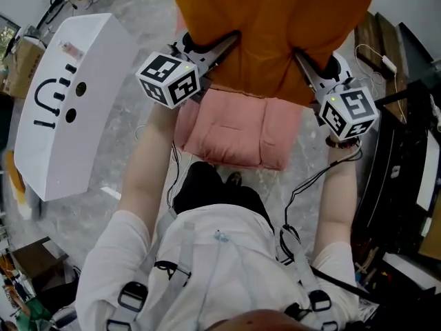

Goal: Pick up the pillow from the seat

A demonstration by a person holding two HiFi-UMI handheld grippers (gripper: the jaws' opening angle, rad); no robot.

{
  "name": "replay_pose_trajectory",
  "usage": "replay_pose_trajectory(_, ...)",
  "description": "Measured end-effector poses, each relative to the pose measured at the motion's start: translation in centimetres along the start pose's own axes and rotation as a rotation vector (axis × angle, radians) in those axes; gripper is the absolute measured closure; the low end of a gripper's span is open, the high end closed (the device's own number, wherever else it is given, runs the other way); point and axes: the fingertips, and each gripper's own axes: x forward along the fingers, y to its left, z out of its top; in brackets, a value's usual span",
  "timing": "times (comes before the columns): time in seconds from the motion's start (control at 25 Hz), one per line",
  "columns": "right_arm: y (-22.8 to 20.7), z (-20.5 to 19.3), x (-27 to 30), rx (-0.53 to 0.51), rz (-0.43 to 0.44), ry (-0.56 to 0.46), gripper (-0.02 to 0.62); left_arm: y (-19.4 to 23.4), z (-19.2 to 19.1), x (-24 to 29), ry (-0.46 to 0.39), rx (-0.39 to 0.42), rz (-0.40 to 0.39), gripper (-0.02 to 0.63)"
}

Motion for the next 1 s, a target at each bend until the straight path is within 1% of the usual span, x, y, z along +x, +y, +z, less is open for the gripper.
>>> replay_pose_trajectory(0.28, -0.6, 3.4, -1.0, -0.027, -0.013, -0.025, 0.434, -0.8, 3.5, 0.5, -0.030, 0.030, -0.017, 0.357)
replay_pose_trajectory(0.44, -1.6, 4.4, -2.0, -0.030, -0.015, -0.049, 0.433, -1.7, 5.0, 1.4, -0.043, 0.064, -0.018, 0.357)
replay_pose_trajectory(0.56, -2.0, 5.0, -3.3, -0.039, -0.034, -0.052, 0.433, -2.9, 5.7, 1.9, -0.056, 0.069, -0.033, 0.356)
replay_pose_trajectory(0.72, -1.1, 7.1, -2.8, -0.053, -0.041, -0.075, 0.433, -2.4, 7.6, 0.7, -0.063, 0.088, -0.035, 0.356)
replay_pose_trajectory(1.0, -1.7, 9.5, -3.7, -0.057, -0.054, -0.123, 0.430, -2.9, 10.6, 1.1, -0.089, 0.138, -0.050, 0.354)
